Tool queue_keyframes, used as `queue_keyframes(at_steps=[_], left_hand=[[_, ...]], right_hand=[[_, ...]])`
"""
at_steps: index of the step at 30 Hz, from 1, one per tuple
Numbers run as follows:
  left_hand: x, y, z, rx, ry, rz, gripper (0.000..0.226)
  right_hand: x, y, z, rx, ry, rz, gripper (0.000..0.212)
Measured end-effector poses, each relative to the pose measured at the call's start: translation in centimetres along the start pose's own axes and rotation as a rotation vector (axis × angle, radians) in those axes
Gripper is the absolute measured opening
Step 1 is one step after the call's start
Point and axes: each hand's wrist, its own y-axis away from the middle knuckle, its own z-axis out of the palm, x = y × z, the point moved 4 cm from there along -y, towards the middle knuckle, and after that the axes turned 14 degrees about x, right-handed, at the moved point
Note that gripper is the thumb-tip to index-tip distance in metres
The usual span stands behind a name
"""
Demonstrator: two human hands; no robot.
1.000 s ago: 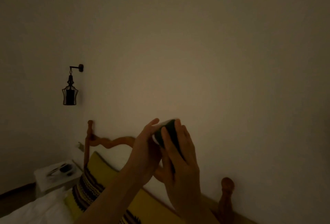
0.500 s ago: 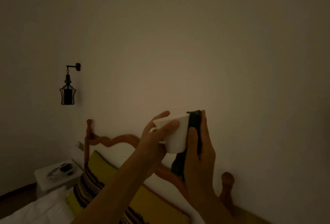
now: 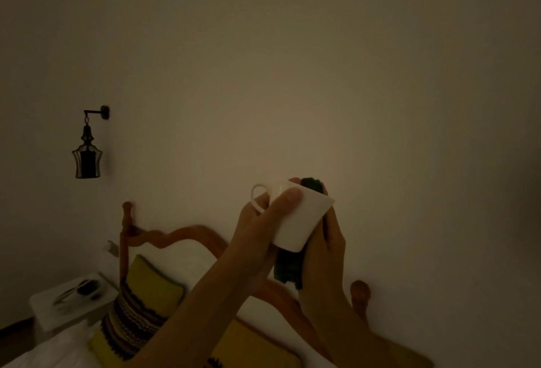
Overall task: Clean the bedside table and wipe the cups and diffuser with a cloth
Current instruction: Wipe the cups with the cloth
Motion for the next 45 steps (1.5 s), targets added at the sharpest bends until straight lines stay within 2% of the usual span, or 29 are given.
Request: queue_keyframes(at_steps=[3, 5, 8, 11, 13, 15, 17, 18, 19, 22, 25, 29, 30, 32, 36, 38, 40, 43, 45], left_hand=[[0.3, -0.7, -0.2, 0.058, 0.068, 0.038, 0.058], [0.3, -1.3, -0.7, 0.112, 0.131, 0.037, 0.054], [0.2, -1.8, -1.2, 0.118, 0.154, 0.013, 0.067], [0.3, -1.7, -0.9, 0.093, 0.118, 0.054, 0.066], [0.5, -1.5, -0.4, 0.088, 0.079, 0.079, 0.063], [0.5, -1.6, -0.3, 0.102, 0.089, 0.045, 0.065], [0.5, -1.8, -0.6, 0.099, 0.127, -0.001, 0.066], [0.6, -1.9, -0.8, 0.096, 0.149, -0.019, 0.066], [0.6, -1.9, -0.9, 0.09, 0.171, -0.04, 0.067], [1.0, -2.1, -1.1, 0.067, 0.237, -0.077, 0.07], [1.5, -2.3, -1.2, 0.065, 0.27, -0.028, 0.079], [1.9, -1.7, -1.3, 0.022, 0.111, 0.096, 0.099], [1.9, -1.7, -1.4, 0.018, 0.094, 0.1, 0.106], [2.0, -1.7, -1.5, 0.026, 0.088, 0.108, 0.106], [1.8, -2.1, -1.6, 0.056, 0.108, 0.116, 0.087], [2.0, -2.4, -1.8, 0.098, 0.104, 0.123, 0.084], [2.1, -2.5, -2.0, 0.151, 0.072, 0.107, 0.083], [2.0, -2.4, -2.1, 0.224, 0.003, 0.094, 0.089], [1.9, -2.1, -2.2, 0.215, 0.012, 0.1, 0.09]], right_hand=[[-0.7, -0.1, -0.6, 0.106, 0.036, -0.114, 0.038], [-1.8, 0.0, -1.0, 0.174, 0.153, -0.276, 0.04], [-2.7, 1.9, 0.0, 0.068, 0.331, -0.521, 0.046], [-2.7, 3.1, 0.9, -0.03, 0.439, -0.842, 0.05], [-2.7, 2.3, 1.1, 0.02, 0.41, -0.77, 0.05], [-2.6, 1.1, 1.0, 0.098, 0.326, -0.515, 0.047], [-1.9, -0.2, 0.9, 0.08, 0.18, -0.205, 0.045], [-1.6, -0.7, 1.0, 0.061, 0.128, -0.106, 0.044], [-1.7, -0.8, 1.2, 0.045, 0.118, -0.09, 0.044], [-2.4, 0.4, 2.0, 0.026, 0.251, -0.34, 0.046], [-2.6, 1.5, 2.5, -0.047, 0.381, -0.604, 0.057], [-3.3, 2.0, 3.2, -0.123, 0.406, -0.836, 0.057], [-3.3, 2.1, 3.3, -0.142, 0.395, -0.847, 0.056], [-3.2, 2.1, 3.5, -0.146, 0.369, -0.753, 0.055], [-2.5, 1.1, 3.6, -0.067, 0.226, -0.319, 0.048], [-2.5, 0.6, 4.1, -0.097, 0.203, -0.218, 0.049], [-2.7, 0.9, 4.4, -0.119, 0.262, -0.232, 0.05], [-3.1, 2.0, 4.2, -0.149, 0.344, -0.363, 0.049], [-3.0, 2.6, 4.1, -0.181, 0.363, -0.418, 0.05]])
